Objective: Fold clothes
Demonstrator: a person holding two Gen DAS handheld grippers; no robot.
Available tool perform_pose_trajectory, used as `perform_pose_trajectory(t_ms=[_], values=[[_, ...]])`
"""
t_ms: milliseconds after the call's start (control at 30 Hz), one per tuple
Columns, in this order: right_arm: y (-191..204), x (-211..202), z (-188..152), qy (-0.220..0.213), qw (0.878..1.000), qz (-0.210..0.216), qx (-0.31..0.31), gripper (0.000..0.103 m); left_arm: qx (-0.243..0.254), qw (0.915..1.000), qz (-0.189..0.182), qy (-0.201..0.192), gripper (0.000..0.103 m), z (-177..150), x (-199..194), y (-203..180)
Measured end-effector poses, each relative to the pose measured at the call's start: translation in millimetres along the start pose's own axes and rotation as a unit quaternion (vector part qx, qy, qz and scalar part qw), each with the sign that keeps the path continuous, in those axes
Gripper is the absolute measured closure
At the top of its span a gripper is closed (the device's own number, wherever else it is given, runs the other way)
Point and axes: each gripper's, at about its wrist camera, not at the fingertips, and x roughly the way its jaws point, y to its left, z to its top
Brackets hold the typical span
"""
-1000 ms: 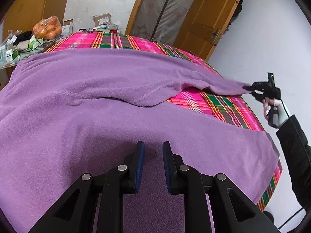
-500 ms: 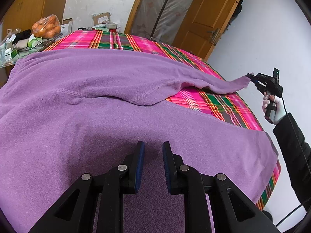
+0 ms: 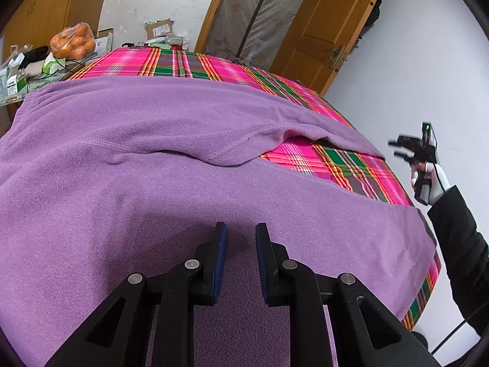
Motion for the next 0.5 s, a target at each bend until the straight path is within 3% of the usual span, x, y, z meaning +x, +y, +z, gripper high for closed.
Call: perform_pose_trajectory(t_ms=[67, 233, 400, 500], values=[[30, 2, 2, 0.009, 0.997, 0.043, -0.07, 0.046, 0.001, 1.0, 0.0, 0.0, 0.084, 0, 0, 0], [109, 29, -11, 0.067, 0.965, 0.095, -0.234, 0.046, 0.002, 1.0, 0.0, 0.0, 0.084, 0, 0, -1], [162, 59, -23, 0.102, 0.923, 0.103, -0.357, 0.046, 0.004, 1.0, -0.001, 0.001, 0.084, 0, 0, -1], [172, 78, -22, 0.122, 0.912, 0.091, -0.381, 0.045, 0.005, 1.0, -0.003, 0.001, 0.084, 0, 0, -1]])
